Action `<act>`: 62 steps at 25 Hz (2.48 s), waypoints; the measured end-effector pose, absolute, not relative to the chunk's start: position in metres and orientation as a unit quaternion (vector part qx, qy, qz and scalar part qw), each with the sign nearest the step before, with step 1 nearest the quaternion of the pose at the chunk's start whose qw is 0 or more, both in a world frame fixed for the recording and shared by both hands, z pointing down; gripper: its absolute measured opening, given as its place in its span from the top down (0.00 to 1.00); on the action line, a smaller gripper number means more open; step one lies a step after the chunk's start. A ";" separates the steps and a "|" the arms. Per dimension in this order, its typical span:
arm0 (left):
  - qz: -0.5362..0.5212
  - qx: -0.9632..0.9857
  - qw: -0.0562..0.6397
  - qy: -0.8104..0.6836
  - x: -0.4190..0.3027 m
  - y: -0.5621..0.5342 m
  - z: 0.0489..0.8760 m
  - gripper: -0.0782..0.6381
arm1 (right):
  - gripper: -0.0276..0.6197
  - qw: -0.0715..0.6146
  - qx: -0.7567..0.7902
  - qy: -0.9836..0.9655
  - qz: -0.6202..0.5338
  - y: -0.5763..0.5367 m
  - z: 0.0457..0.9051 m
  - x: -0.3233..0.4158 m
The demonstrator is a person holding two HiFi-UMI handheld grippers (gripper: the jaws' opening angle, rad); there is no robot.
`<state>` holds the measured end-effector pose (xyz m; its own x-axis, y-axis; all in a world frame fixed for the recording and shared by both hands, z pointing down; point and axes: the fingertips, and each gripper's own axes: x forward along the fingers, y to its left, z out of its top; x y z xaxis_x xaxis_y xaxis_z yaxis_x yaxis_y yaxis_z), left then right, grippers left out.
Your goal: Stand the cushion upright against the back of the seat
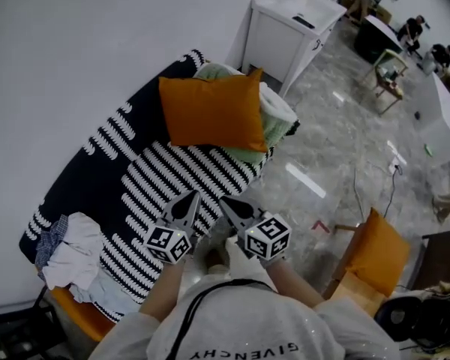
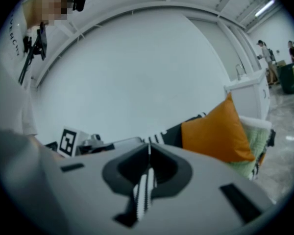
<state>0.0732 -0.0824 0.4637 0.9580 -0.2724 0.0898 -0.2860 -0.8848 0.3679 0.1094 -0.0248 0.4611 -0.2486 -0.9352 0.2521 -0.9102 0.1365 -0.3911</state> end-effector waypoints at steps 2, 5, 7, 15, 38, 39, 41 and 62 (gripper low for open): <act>0.014 0.970 0.192 -0.149 0.086 -0.097 0.464 0.86 | 0.93 0.031 -0.618 0.747 -0.242 -0.038 0.465 0.129; 0.010 0.968 0.190 -0.160 0.106 -0.120 0.466 0.86 | 0.93 0.041 -0.622 0.740 -0.251 -0.060 0.473 0.159; 0.009 0.967 0.191 -0.169 0.120 -0.135 0.468 0.86 | 0.93 0.041 -0.616 0.745 -0.251 -0.076 0.476 0.173; -0.002 0.961 0.207 -0.183 0.195 -0.195 0.475 0.86 | 0.93 0.017 -0.608 0.751 -0.256 -0.144 0.482 0.251; 0.021 0.936 0.245 -0.250 0.283 -0.292 0.531 0.86 | 0.52 0.039 -0.741 0.608 -0.283 -0.297 0.511 0.518; 0.023 0.935 0.247 -0.254 0.283 -0.293 0.533 0.86 | 0.52 0.043 -0.741 0.604 -0.289 -0.302 0.512 0.522; 0.027 0.932 0.249 -0.263 0.281 -0.294 0.538 0.86 | 0.52 0.043 -0.747 0.594 -0.296 -0.310 0.514 0.530; 0.023 0.916 0.251 -0.312 0.250 -0.302 0.547 0.86 | 0.87 -0.054 -0.709 0.641 -0.289 -0.305 0.525 0.493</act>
<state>0.2501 -0.3022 0.5469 0.8041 -0.5603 0.1986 -0.5833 -0.6795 0.4449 0.4934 -0.3046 0.5249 0.0104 -0.8777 0.4790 -0.9403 -0.1716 -0.2941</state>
